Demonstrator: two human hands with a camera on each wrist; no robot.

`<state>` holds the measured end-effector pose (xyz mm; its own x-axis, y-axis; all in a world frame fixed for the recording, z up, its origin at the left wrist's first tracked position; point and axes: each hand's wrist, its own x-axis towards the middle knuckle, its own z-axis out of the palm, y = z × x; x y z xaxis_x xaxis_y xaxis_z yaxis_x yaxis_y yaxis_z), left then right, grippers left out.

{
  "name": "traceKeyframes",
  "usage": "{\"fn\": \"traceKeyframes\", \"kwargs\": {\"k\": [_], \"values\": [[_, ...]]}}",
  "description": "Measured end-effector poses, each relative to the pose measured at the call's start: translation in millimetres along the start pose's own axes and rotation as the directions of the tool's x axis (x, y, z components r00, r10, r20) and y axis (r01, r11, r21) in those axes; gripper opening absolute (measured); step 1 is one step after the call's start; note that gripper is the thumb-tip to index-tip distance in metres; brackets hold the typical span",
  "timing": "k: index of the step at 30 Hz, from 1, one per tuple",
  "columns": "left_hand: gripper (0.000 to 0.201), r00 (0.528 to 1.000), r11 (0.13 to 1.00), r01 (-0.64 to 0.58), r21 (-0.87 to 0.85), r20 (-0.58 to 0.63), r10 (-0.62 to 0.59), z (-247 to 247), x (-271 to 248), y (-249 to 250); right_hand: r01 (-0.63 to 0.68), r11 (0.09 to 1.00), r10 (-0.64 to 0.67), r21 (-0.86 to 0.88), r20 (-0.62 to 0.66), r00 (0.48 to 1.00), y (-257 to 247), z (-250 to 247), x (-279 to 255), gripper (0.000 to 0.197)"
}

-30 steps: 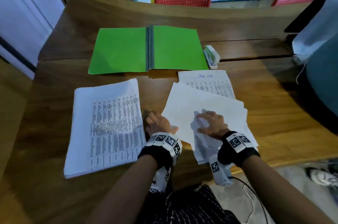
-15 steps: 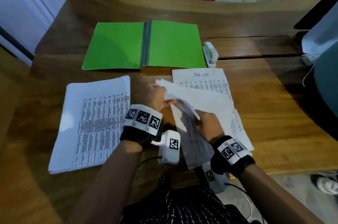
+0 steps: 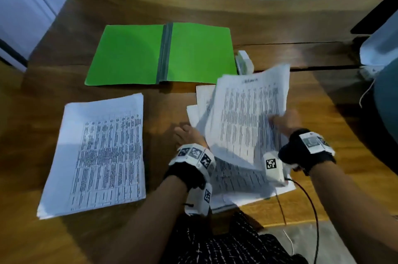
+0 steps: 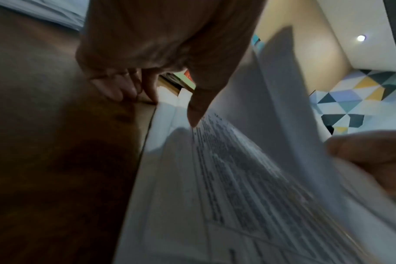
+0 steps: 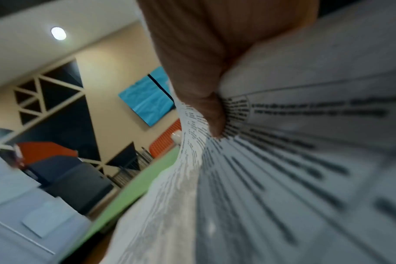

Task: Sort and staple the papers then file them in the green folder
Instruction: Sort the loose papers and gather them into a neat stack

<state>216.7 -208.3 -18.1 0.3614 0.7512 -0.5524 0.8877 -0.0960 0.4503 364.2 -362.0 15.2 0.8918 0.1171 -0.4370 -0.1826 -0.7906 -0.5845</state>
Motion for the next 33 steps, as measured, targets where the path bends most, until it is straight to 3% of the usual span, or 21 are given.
{"fn": "traceKeyframes", "kwargs": {"k": [2, 6, 8, 11, 14, 17, 19, 22, 24, 26, 28, 30, 33], "values": [[0.041, 0.998, 1.0, 0.005, 0.013, -0.065, -0.004, 3, 1, 4, -0.022, 0.996, 0.026, -0.089, 0.038, 0.999, 15, 11, 8, 0.032], [0.031, 0.99, 0.989, -0.143, 0.045, 0.005, 0.143, 3, 18, 0, 0.071, 0.973, -0.055, -0.219, 0.078, 0.995, 19, 24, 6, 0.038], [0.04, 0.99, 0.989, -0.143, -0.04, -0.009, 0.142, -4, 22, -1, 0.127, 0.974, -0.1, -0.19, 0.145, 0.984, 15, 32, -1, 0.039], [0.059, 0.994, 0.966, -0.046, -0.255, 0.086, 0.07, -13, 23, 1, 0.2, 0.97, -0.165, -0.139, 0.226, 0.96, 6, 49, -19, 0.039], [0.062, 0.992, 0.916, -0.027, -0.399, 0.099, 0.072, -22, 22, -8, 0.271, 0.961, -0.276, 0.056, 0.246, 0.929, -8, 61, -40, 0.056], [0.038, 0.972, 0.868, -0.234, -0.438, -0.092, 0.216, -51, 13, -9, 0.334, 0.884, -0.378, 0.328, 0.078, 0.923, -28, 51, -56, 0.071], [0.033, 0.916, 0.741, -0.401, -0.539, -0.223, 0.333, -83, 0, -1, 0.422, 0.769, -0.429, 0.48, -0.102, 0.897, -47, 34, -65, 0.075], [0.02, 0.794, 0.457, -0.594, -0.662, -0.392, 0.465, -132, -23, 11, 0.619, 0.532, -0.538, 0.578, -0.334, 0.774, -77, 8, -84, 0.068], [0.016, 0.702, 0.329, -0.681, -0.654, -0.455, 0.547, -154, -34, 13, 0.687, 0.389, -0.581, 0.614, -0.415, 0.7, -91, -2, -101, 0.06], [0.018, 0.658, 0.249, -0.702, -0.668, -0.472, 0.587, -165, -39, 9, 0.715, 0.316, -0.609, 0.623, -0.445, 0.657, -96, -3, -116, 0.054], [0.024, 0.661, 0.221, -0.687, -0.692, -0.47, 0.585, -166, -38, 0, 0.72, 0.32, -0.613, 0.616, -0.445, 0.653, -95, 3, -124, 0.047], [0.039, 0.694, 0.228, -0.66, -0.716, -0.464, 0.55, -164, -37, -8, 0.703, 0.336, -0.598, 0.627, -0.435, 0.673, -90, 13, -128, 0.048], [0.05, 0.72, 0.286, -0.637, -0.716, -0.419, 0.554, -153, -33, -19, 0.648, 0.343, -0.574, 0.68, -0.394, 0.718, -83, 26, -131, 0.048]]}}
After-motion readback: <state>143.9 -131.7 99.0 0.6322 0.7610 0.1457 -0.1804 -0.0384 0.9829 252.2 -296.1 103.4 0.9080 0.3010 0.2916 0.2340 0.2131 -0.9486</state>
